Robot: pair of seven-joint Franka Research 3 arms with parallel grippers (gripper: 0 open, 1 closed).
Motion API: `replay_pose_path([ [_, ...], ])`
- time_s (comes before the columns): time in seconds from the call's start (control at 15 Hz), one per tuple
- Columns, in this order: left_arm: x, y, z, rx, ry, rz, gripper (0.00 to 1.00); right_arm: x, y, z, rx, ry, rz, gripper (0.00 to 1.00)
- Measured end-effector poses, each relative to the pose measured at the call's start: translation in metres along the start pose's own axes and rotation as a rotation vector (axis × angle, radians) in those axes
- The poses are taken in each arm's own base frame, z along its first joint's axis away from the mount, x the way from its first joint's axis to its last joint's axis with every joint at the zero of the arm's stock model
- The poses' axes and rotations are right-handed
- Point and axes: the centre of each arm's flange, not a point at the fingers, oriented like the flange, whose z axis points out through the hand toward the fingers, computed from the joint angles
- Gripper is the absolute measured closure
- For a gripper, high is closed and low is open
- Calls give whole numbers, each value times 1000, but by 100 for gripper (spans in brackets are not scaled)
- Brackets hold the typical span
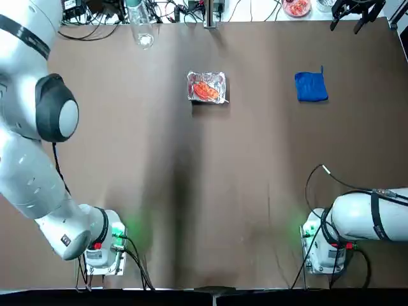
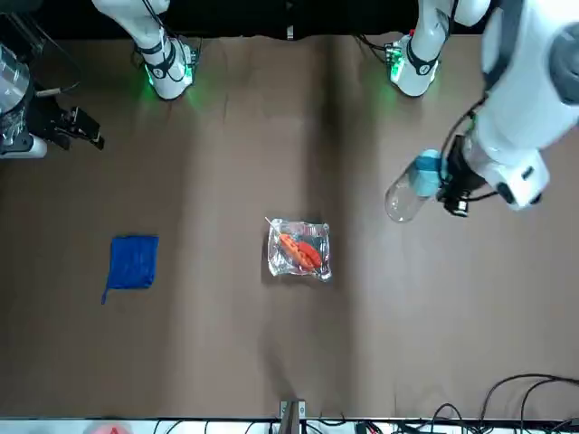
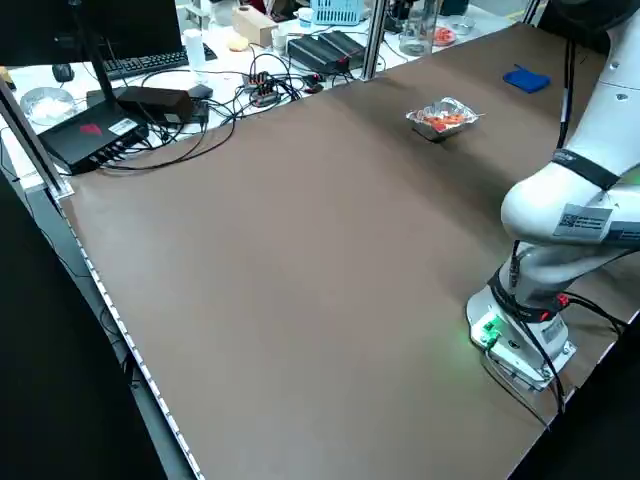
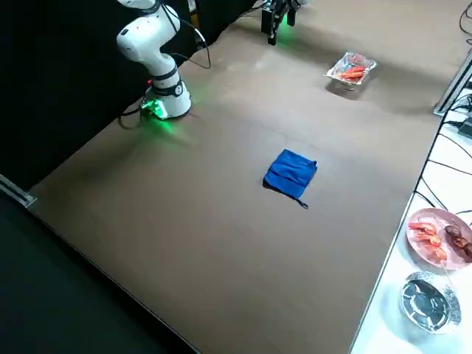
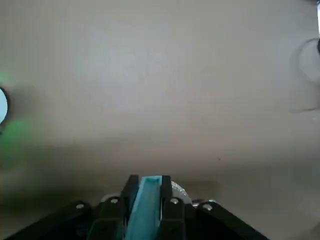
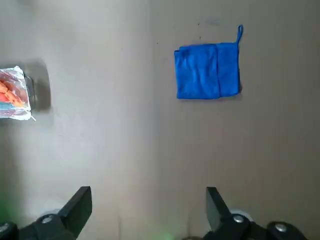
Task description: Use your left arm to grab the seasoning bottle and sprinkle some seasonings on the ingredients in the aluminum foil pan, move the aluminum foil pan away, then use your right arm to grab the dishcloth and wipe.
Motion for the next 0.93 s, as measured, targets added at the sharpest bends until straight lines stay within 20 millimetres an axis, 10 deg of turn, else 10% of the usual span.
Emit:
replay_pose_path([
  [0.33, 87, 23, 66, -33, -68, 40, 77, 0, 1, 0, 0, 0, 3, 0],
  [0.93, 122, 31, 219, -141, -9, -24, 77, 0, 5, -1, 1, 1, 11, 0],
])
